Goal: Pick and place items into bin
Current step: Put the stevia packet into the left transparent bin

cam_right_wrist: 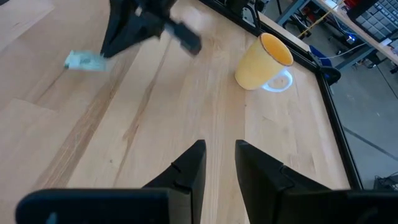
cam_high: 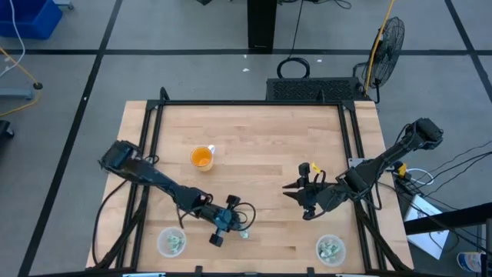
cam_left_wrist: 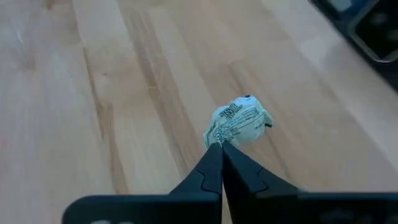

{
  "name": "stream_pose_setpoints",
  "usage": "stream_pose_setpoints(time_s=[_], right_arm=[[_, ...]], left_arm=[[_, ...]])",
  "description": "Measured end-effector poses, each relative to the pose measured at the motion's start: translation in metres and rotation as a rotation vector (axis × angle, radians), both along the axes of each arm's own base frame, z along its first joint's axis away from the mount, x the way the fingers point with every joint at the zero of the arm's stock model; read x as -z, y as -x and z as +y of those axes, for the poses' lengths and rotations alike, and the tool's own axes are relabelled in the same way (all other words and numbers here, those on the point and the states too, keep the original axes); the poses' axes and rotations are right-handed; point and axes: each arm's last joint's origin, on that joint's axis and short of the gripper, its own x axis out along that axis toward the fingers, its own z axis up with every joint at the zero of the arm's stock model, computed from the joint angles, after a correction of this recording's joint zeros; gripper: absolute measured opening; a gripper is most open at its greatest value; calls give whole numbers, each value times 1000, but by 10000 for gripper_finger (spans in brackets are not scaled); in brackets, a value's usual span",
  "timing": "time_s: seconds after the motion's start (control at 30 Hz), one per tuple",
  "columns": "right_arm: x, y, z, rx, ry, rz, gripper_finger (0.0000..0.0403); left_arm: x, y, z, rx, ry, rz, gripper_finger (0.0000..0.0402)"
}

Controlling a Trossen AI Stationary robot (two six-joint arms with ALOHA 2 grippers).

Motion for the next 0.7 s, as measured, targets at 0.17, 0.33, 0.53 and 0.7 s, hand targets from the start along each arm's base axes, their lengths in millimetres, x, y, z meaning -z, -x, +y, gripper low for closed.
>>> stream_pose_setpoints(time_s=[0.17,0.33,0.53,0.7], right_arm=[[0,0,0,-1,0,1,82],[0,0,0,-1,0,1,82],[0,0,0,5,-11,-1,82],[0,0,0,6,-13,-1,82]], left_arm=[[-41,30,-3,9,7,60,7],[-77,79,-7,-71,78,216,5],[-92,140,-21,-114,32,380,3],[-86,175,-33,-270,30,543,3]])
